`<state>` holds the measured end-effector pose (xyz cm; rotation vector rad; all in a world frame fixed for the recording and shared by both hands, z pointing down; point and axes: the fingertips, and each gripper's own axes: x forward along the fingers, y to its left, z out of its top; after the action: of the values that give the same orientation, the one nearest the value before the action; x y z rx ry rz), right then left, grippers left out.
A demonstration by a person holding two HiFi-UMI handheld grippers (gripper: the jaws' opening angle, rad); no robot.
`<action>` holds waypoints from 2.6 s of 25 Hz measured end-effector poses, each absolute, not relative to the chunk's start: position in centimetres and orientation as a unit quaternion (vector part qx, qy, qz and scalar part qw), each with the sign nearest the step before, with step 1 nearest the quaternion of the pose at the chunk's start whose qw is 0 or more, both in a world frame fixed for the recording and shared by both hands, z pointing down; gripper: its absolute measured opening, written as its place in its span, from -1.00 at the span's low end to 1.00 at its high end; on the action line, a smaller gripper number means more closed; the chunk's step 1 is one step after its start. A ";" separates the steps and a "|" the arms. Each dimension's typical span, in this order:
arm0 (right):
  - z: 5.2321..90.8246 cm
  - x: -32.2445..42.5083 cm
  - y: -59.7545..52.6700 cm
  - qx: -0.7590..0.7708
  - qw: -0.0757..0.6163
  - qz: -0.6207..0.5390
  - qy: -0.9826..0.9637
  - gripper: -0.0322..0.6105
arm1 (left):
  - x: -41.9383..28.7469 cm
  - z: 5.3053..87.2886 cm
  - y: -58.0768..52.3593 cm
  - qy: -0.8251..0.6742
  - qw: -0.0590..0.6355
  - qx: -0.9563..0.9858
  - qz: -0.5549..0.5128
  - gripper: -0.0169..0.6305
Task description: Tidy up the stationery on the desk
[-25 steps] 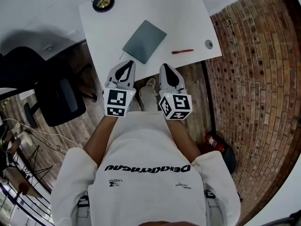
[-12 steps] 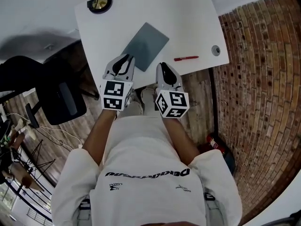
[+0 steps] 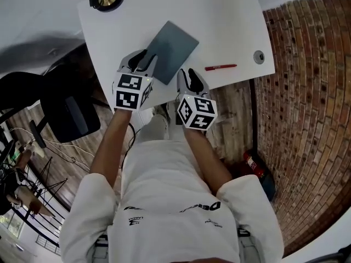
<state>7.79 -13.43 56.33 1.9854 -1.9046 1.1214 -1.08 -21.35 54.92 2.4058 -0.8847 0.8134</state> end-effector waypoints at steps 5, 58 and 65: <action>59.2 8.3 -14.4 0.665 0.086 0.412 -0.617 -0.47 | -0.7 57.6 -23.0 -0.310 0.231 0.866 0.318 -0.53; 65.9 10.5 -18.5 0.551 0.307 0.361 -0.687 -0.49 | 0.3 65.8 -22.7 -0.360 0.387 0.773 0.350 -0.50; 65.8 11.4 -19.4 0.517 0.327 0.335 -0.717 -0.51 | 0.4 65.7 -21.6 -0.402 0.433 0.745 0.310 -0.50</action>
<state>11.42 -19.45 65.84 1.3533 -1.8790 0.8763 0.37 -21.58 65.74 1.8566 -1.0018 0.7730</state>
